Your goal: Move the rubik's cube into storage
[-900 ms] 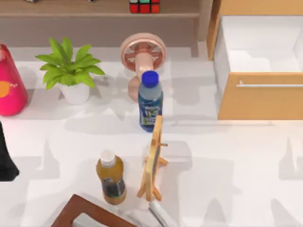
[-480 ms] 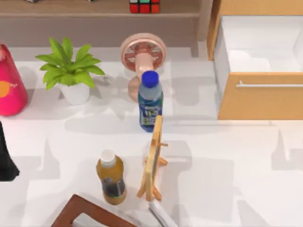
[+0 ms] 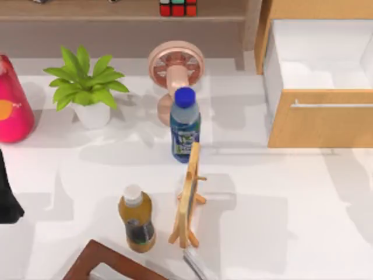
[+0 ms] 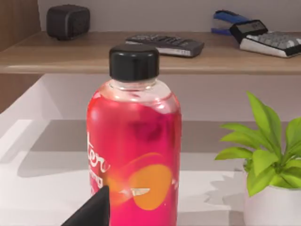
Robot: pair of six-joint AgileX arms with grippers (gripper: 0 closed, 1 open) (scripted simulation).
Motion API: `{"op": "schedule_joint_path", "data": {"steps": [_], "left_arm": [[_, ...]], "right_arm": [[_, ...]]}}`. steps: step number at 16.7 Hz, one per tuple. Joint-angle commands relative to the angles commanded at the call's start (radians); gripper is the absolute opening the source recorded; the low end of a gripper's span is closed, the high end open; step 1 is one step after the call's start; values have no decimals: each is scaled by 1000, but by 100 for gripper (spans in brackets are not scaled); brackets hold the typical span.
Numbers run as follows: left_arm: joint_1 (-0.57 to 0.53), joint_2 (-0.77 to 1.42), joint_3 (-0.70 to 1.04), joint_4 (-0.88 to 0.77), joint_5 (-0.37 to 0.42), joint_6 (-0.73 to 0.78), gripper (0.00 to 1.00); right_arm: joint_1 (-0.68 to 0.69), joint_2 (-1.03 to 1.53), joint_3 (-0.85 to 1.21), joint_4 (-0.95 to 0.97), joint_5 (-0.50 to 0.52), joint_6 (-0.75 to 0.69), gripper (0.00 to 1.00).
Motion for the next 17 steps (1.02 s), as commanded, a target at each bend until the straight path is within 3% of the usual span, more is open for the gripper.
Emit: {"op": "schedule_joint_path", "data": {"steps": [11,17], "left_arm": [[0,0,0,0,0,0,100],[0,0,0,0,0,0,100]], "right_arm": [[329,1187,744,306,406,14,100],[393,1512,957,344,546,24,100]]}}
